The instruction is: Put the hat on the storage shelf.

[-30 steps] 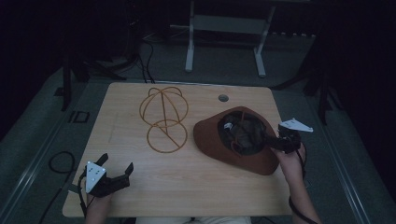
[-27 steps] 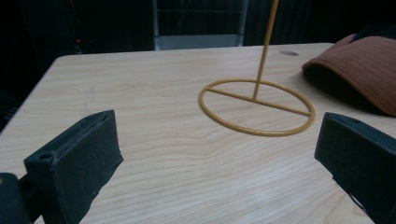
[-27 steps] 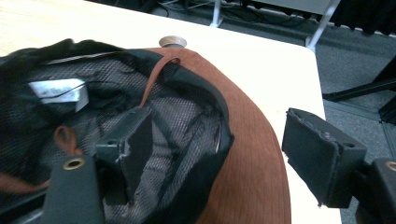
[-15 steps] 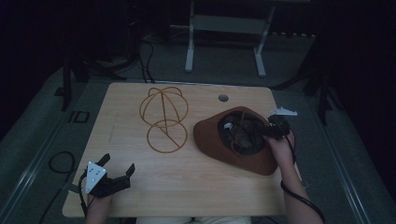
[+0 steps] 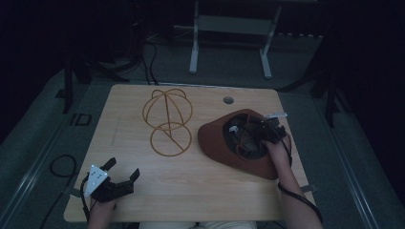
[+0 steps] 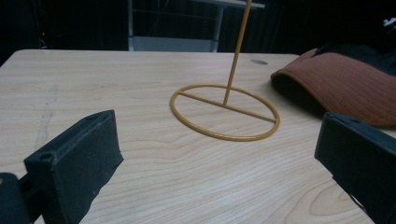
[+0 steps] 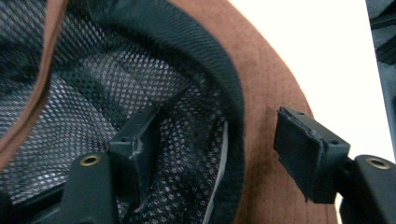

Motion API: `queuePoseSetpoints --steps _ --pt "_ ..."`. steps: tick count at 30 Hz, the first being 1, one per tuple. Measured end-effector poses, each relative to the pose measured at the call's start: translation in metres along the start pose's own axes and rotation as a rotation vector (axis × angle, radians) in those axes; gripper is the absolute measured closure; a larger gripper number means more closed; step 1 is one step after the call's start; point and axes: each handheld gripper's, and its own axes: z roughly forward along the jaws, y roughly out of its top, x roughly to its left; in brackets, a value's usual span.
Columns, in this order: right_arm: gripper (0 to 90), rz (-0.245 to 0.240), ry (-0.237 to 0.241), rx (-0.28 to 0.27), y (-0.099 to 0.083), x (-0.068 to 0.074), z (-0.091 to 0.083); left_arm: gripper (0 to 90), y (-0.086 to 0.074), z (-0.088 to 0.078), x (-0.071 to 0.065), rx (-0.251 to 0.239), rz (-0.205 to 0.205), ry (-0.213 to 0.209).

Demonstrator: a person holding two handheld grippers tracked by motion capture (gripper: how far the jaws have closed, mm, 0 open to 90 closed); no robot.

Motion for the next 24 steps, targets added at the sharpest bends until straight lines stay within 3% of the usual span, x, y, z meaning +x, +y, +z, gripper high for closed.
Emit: queuePoseSetpoints --steps 4,5,7,10,11,13,14,16,17,24 --pt "37.9 -0.026 -0.031 0.015 -0.003 0.007 0.006 0.6 -0.001 0.001 0.0 0.049 0.031 0.047" --pt "46.4 -0.023 -0.06 0.009 -0.004 0.009 0.007 0.6 -0.002 0.001 0.002 0.068 0.025 0.083" --pt "55.4 -0.011 -0.083 0.0 -0.005 0.008 0.006 0.6 -0.002 0.0 0.005 0.067 0.012 0.106" --pt "72.9 -0.02 -0.109 -0.004 -0.005 0.007 0.005 0.6 -0.002 -0.001 0.008 0.057 -0.006 0.1" --pt "79.0 -0.022 -0.117 -0.007 -0.005 0.007 0.004 0.6 -0.001 -0.002 0.009 0.034 -0.021 0.067" --pt "83.1 -0.014 -0.131 -0.024 -0.004 0.006 0.0 0.6 -0.001 -0.002 0.008 0.023 -0.015 0.066" --pt "83.7 0.021 -0.109 -0.047 -0.004 0.003 -0.004 0.6 0.0 -0.003 0.006 0.017 0.005 0.062" --pt "83.9 0.045 -0.096 -0.064 -0.004 0.001 -0.007 0.6 0.0 -0.003 0.005 0.025 0.011 0.069" --pt "84.2 0.084 -0.08 -0.125 -0.002 -0.004 -0.02 0.6 -0.001 -0.001 0.006 0.034 0.011 0.071" --pt "84.5 0.179 0.005 -0.284 0.006 -0.017 -0.061 0.6 0.0 -0.001 0.007 0.042 -0.013 0.074"
